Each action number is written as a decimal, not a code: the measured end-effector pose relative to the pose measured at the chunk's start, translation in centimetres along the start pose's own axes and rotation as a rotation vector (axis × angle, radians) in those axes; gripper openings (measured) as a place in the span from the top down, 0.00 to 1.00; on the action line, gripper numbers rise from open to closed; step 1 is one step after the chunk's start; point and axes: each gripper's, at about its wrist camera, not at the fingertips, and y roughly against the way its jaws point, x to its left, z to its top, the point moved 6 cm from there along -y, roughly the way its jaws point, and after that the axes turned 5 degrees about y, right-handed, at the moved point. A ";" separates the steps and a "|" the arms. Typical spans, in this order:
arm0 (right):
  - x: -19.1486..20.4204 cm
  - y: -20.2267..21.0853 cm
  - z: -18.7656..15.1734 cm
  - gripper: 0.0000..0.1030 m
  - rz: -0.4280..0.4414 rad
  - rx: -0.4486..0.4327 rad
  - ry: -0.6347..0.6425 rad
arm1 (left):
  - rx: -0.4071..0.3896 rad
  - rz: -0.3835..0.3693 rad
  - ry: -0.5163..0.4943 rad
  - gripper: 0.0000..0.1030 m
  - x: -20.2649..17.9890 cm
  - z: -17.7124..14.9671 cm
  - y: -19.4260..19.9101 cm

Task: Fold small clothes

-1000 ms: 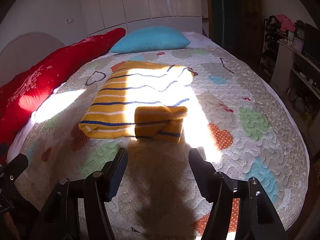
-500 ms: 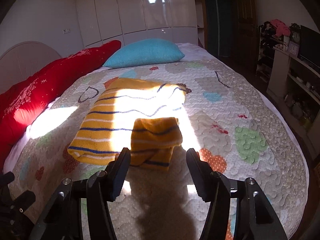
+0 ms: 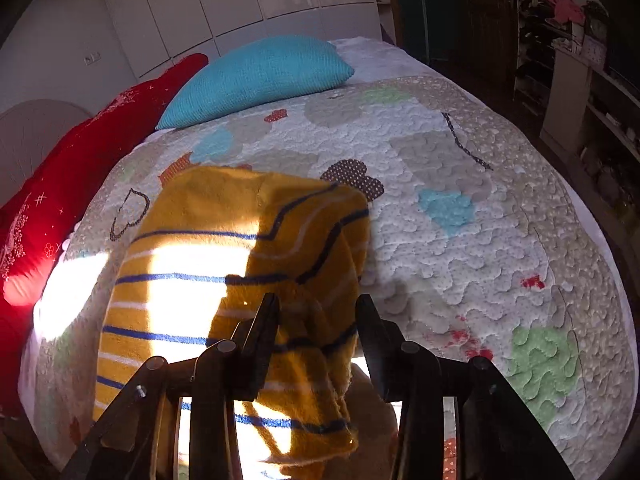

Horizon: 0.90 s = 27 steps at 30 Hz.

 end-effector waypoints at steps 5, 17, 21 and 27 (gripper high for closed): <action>2.3 -4.6 3.8 0.62 -0.016 0.055 0.078 | 0.011 -0.017 0.020 0.00 0.0 0.3 -0.5; 8.2 -4.0 3.2 0.62 -0.010 0.008 0.258 | 0.051 -0.005 0.043 0.00 0.8 0.3 -2.2; 10.2 -6.0 1.0 0.60 -0.099 0.009 0.393 | 0.050 0.012 0.013 0.00 0.2 0.0 -1.8; 8.4 -1.5 1.0 0.51 -0.017 -0.057 0.265 | 0.028 0.033 -0.004 0.00 -0.2 0.1 -1.1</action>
